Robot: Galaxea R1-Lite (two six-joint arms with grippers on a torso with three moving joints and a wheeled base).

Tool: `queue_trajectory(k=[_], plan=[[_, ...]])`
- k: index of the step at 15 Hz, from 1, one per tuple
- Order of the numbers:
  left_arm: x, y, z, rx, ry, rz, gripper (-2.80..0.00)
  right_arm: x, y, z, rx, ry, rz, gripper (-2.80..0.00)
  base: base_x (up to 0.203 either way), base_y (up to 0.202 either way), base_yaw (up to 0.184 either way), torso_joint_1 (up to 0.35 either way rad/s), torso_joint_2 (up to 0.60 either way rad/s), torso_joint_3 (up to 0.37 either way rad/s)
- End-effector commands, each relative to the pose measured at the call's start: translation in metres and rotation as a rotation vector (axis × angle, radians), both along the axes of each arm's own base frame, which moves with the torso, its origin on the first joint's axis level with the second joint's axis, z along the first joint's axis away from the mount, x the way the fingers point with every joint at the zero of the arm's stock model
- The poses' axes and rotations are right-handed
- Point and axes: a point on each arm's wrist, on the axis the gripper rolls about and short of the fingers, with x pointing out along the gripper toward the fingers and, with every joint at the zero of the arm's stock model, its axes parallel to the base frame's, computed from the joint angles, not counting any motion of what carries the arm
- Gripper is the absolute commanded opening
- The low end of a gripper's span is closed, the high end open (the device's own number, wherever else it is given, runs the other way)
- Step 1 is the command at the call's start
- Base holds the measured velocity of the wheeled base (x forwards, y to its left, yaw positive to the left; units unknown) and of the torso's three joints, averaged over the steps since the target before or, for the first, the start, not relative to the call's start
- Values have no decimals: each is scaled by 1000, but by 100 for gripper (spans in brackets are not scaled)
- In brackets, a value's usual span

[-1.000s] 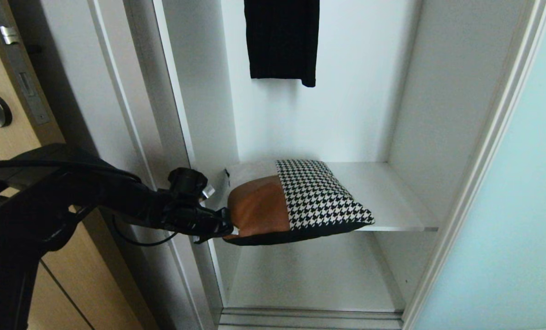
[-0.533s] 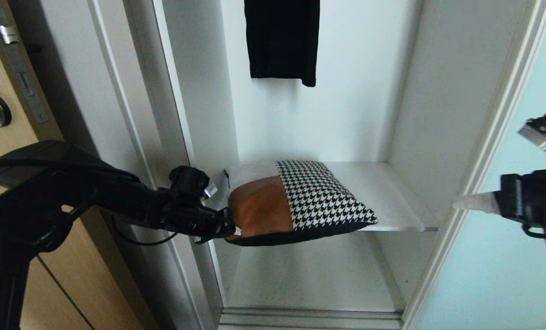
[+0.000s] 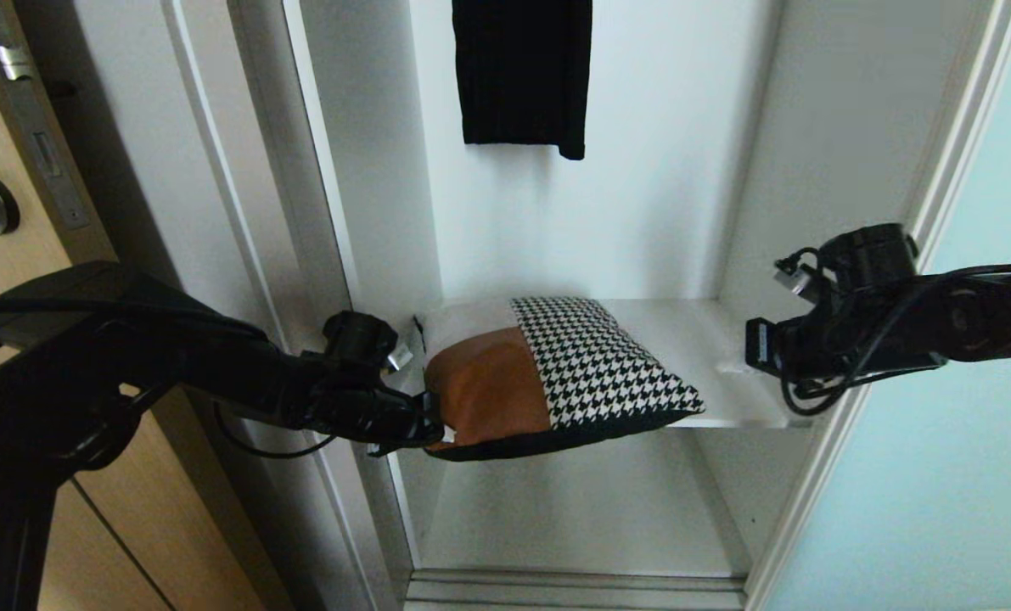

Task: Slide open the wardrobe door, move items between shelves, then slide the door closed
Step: Place the pillow on the lower shelf

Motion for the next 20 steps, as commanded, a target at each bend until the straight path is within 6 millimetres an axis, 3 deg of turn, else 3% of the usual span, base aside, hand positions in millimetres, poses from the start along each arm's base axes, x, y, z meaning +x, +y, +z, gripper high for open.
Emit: queue_trajectory(k=[1,2,5,10,14,17,20], plan=[[-5,-1,0,0,12,-3,-280,32,4,-45,-8,90,-3,-38,0,0,0,0,0,0],[-7,0,-2,5,17,1,-280,41,3,-55,-12,104,-10,0,0,0,0,0,0,0],[-4,1,-6,19,21,13,-280,66,-7,-79,-42,120,-69,0,0,0,0,0,0,0],[-4,1,-2,15,5,21,-280,83,-17,-88,-33,98,-89,0,0,0,0,0,0,0],[-5,1,-4,18,12,20,-280,107,-17,-94,41,52,-15,0,0,0,0,0,0,0],[-5,0,-2,15,7,19,-280,127,-16,-108,60,24,-11,0,0,0,0,0,0,0],[-4,0,0,11,1,19,-280,134,-15,-129,70,54,-19,0,0,0,0,0,0,0]])
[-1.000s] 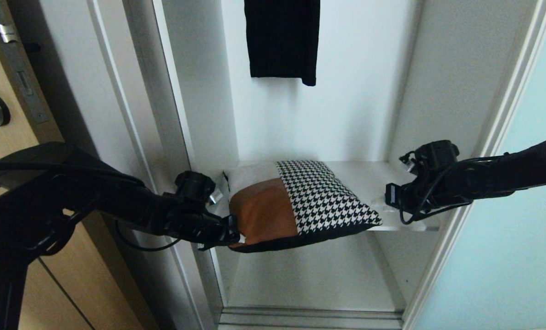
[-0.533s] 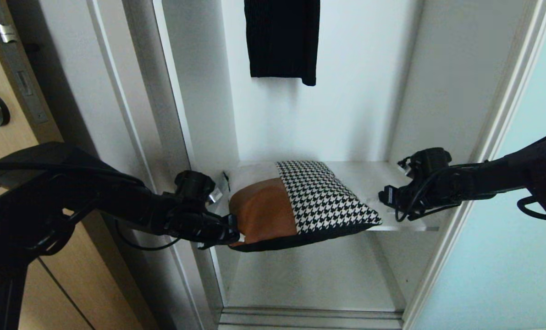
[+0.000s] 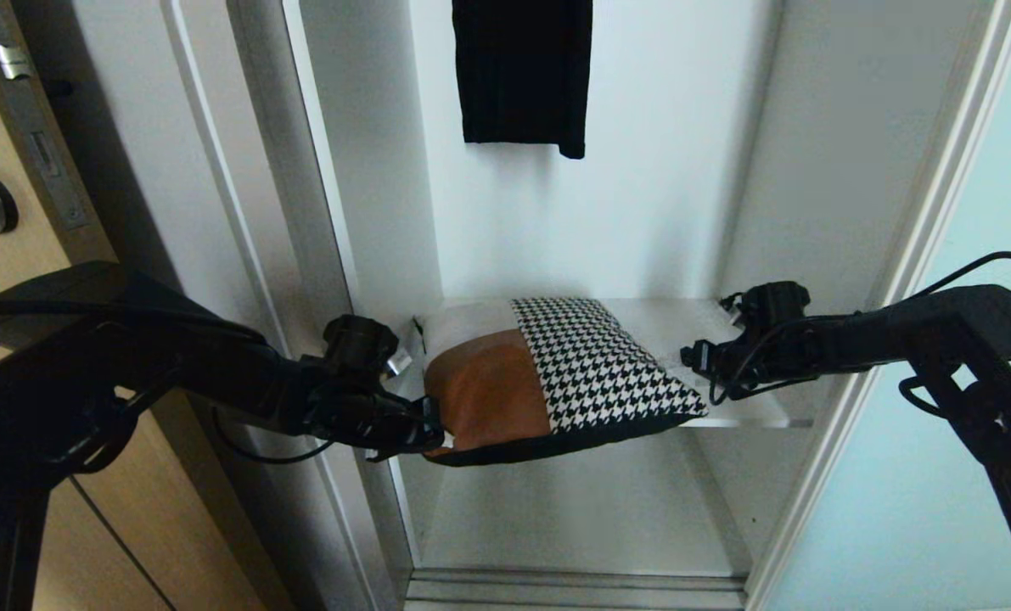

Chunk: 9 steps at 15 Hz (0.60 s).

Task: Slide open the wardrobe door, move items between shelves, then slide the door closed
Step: Place the pillow on the lower shelf

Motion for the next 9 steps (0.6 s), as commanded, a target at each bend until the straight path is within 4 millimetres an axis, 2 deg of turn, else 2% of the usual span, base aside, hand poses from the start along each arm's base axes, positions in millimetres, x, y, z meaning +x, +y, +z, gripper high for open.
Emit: queue_trajectory(k=[1,5,7,9], plan=[[1,-1,1,-5,-4,-1,-280,6,1,-18,12,25,-7,0,0,0,0,0,0,0],[2,-1,1,-8,-8,-2,-280,14,-2,-18,21,7,-13,0,0,0,0,0,0,0],[4,-1,0,-6,-7,0,-280,10,-1,-17,27,26,-14,0,0,0,0,0,0,0],[5,-1,0,-7,-9,0,-280,2,-1,-7,59,46,-7,0,0,0,0,0,0,0]])
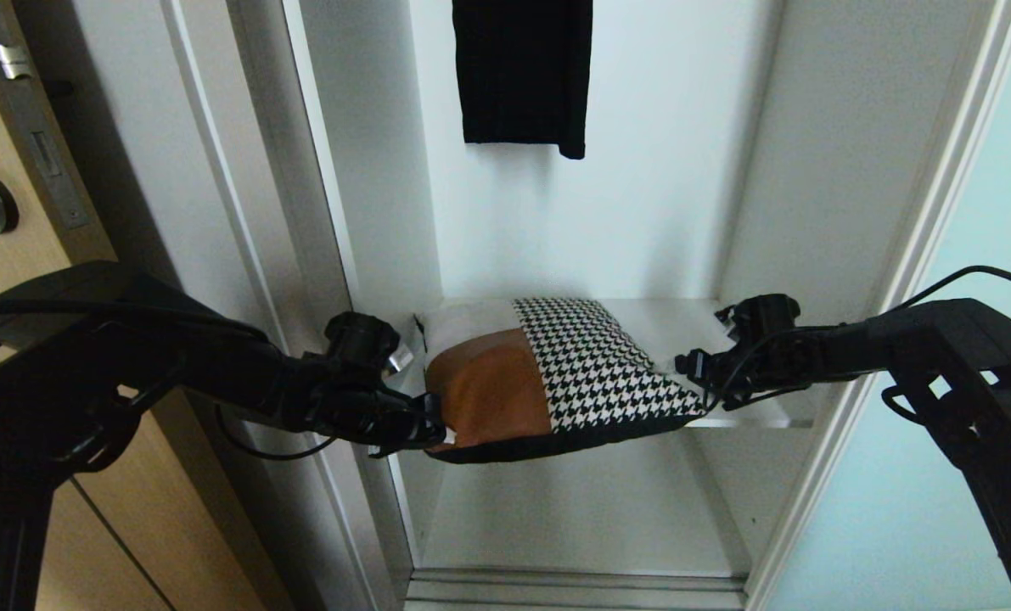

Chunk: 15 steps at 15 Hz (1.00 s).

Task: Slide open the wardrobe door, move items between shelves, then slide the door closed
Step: Place the pillow on the lower shelf

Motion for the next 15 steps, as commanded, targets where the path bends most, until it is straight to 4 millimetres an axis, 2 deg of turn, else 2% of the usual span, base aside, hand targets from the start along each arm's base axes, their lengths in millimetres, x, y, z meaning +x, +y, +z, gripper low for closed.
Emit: queue_trajectory(k=[1,6,8,11,15], plan=[[2,-1,-4,-1,8,0,-280,-10,0,18,29,-2,23,0,0,0,0,0,0,0],[1,0,-7,3,18,1,-280,-36,-3,48,115,5,104,0,0,0,0,0,0,0],[1,0,-7,3,20,1,-280,-40,-3,51,148,19,120,0,0,0,0,0,0,0],[4,-2,-5,0,9,-1,-280,-35,-2,37,157,32,135,0,0,0,0,0,0,0],[7,-2,-8,0,10,1,-280,-37,0,33,158,55,136,0,0,0,0,0,0,0]])
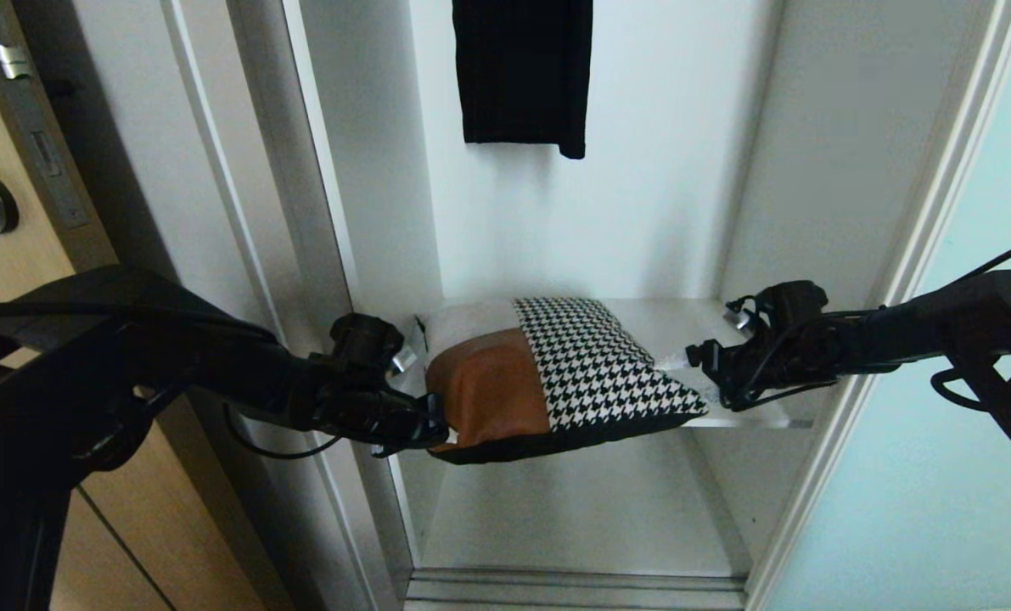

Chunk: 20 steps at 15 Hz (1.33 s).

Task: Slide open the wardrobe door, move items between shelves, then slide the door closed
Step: Place the pillow on the lower shelf

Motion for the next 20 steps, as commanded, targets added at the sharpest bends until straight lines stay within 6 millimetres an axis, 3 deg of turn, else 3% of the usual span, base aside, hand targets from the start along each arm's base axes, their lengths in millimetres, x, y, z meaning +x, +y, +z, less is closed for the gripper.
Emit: queue_trajectory(k=[1,6,7,15,20], plan=[[2,0,-2,-2,3,2,-280,-2,2,0,3,11,6,0,0,0,0,0,0,0],[1,0,-1,-3,3,3,-280,-7,8,-1,0,24,22,0,0,0,0,0,0,0],[0,1,0,-3,0,4,-280,-6,10,-1,-1,19,27,-280,0,0,0,0,0,0],[4,0,-3,12,-9,17,-280,-14,21,-10,-8,49,62,-280,0,0,0,0,0,0],[-5,3,5,20,-16,29,-280,-29,20,3,-18,43,71,-280,0,0,0,0,0,0]])
